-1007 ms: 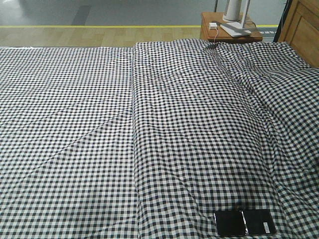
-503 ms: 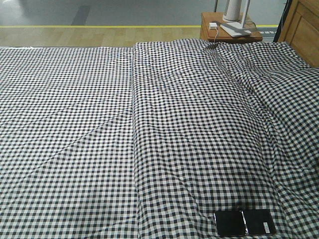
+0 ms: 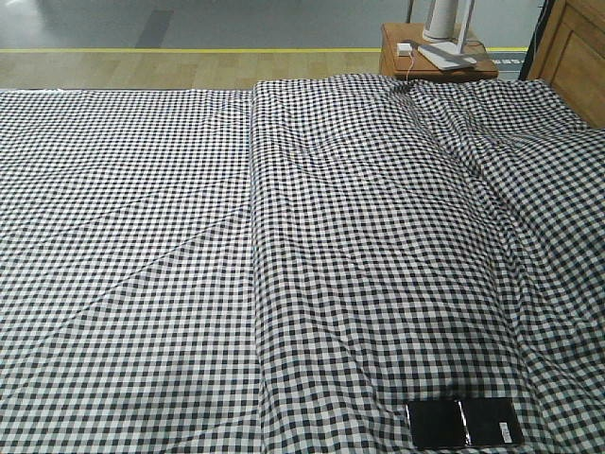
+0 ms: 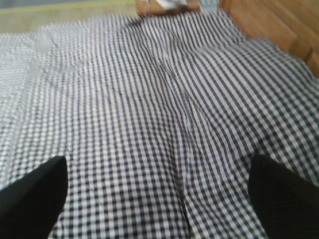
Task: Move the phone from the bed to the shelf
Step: 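Move the right gripper down to the black phone on the bed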
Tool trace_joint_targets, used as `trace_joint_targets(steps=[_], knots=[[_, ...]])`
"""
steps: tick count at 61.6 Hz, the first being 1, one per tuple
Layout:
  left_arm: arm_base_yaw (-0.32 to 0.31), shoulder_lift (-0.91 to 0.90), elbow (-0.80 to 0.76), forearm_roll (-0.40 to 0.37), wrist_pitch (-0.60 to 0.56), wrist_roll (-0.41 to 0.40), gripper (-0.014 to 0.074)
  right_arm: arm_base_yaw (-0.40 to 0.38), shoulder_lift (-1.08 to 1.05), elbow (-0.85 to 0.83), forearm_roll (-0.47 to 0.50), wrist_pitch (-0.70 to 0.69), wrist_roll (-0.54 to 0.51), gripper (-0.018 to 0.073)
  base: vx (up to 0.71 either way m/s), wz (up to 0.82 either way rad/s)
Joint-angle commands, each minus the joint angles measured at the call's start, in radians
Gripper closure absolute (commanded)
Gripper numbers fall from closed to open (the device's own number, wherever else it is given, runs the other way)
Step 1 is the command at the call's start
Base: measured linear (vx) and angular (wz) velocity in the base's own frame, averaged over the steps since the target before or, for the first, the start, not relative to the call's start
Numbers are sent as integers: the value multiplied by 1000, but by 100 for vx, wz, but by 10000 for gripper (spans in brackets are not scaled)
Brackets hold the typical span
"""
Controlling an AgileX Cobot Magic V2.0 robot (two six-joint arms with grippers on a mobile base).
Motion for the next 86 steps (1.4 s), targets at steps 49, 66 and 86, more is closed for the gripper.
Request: trace_joint_targets(steps=[49, 66, 86], knots=[[1, -4, -23, -9, -72, -6, 595, -477, 1131, -285, 684, 310, -832, -123, 0, 0], [1, -4, -23, -9, -72, -6, 595, -475, 1396, -456, 720, 491, -927, -115, 0, 0], [1, -4, -23, -9, -72, -6, 595, -475, 1582, -476, 792, 498, -1085, -102, 0, 0]])
